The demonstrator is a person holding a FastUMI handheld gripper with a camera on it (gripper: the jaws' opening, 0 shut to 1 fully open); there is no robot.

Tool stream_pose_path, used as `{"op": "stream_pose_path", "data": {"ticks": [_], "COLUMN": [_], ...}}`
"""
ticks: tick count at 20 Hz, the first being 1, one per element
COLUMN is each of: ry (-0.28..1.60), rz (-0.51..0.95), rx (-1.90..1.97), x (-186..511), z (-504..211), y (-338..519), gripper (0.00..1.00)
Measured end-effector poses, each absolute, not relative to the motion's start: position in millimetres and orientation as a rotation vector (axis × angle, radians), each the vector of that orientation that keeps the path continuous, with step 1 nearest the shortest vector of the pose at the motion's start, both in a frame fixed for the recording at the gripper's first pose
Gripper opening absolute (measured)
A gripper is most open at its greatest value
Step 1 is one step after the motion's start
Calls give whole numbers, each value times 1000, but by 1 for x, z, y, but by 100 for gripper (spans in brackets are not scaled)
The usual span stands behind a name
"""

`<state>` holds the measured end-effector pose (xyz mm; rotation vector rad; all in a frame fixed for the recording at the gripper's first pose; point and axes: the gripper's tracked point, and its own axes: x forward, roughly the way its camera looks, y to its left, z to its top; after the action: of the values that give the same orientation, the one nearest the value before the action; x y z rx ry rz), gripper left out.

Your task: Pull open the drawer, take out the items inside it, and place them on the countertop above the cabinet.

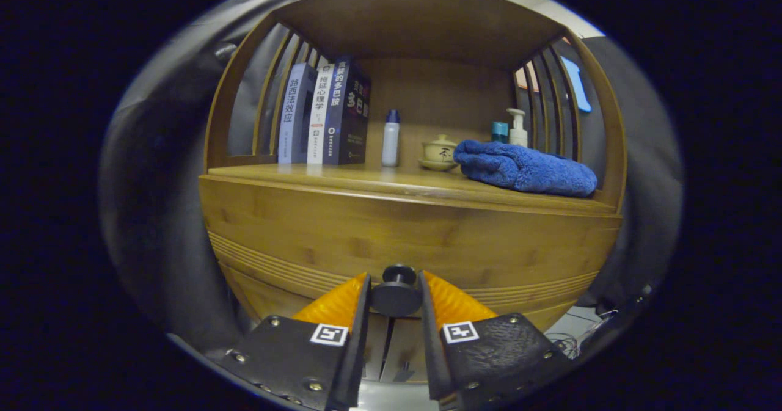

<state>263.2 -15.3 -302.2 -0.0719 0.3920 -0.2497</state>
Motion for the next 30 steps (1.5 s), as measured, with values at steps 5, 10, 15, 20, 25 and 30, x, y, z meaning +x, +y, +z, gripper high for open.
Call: {"op": "stream_pose_path", "data": {"ticks": [5,10,15,20,25,30], "ry": [404,412,422,437,460,494], "rz": [-276,-272,-274,-270,-241,-222], "rx": [-6,-9,-20,-14,-26,-39], "x": [259,254,234,203,175,148], "z": [-302,-302,-298,-290,-283,-278], "y": [-14,-15,-10,-1,7,15], "gripper": [37,31,31,31,31,31]}}
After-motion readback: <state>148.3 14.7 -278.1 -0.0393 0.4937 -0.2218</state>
